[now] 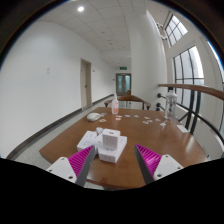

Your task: Unplug charger

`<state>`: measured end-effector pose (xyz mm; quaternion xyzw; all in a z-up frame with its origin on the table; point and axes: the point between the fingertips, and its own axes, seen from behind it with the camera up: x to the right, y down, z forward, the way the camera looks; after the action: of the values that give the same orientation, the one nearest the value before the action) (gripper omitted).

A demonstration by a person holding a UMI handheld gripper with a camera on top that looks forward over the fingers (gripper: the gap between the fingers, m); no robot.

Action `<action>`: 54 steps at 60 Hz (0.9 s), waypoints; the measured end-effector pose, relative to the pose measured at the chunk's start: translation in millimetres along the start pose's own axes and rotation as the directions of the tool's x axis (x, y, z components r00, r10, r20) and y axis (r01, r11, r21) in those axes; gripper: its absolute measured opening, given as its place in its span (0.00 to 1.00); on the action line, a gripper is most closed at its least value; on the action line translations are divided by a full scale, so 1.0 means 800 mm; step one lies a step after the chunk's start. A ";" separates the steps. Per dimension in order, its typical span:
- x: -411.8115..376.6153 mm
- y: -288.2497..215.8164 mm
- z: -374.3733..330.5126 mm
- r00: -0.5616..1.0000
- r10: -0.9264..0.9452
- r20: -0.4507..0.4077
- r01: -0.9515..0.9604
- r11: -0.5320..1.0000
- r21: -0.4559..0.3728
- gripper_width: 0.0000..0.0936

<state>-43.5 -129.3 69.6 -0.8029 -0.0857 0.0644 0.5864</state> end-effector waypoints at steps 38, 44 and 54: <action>0.002 -0.016 0.123 0.992 0.066 -0.109 -0.062 0.997 0.035 0.18; -0.001 -0.087 0.092 0.992 0.071 -0.100 -0.055 0.986 0.160 0.18; 0.024 -0.209 0.017 0.993 0.028 -0.116 0.008 0.952 0.305 0.18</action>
<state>-38.3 -62.7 224.6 -0.7055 -0.0358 0.0321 0.7071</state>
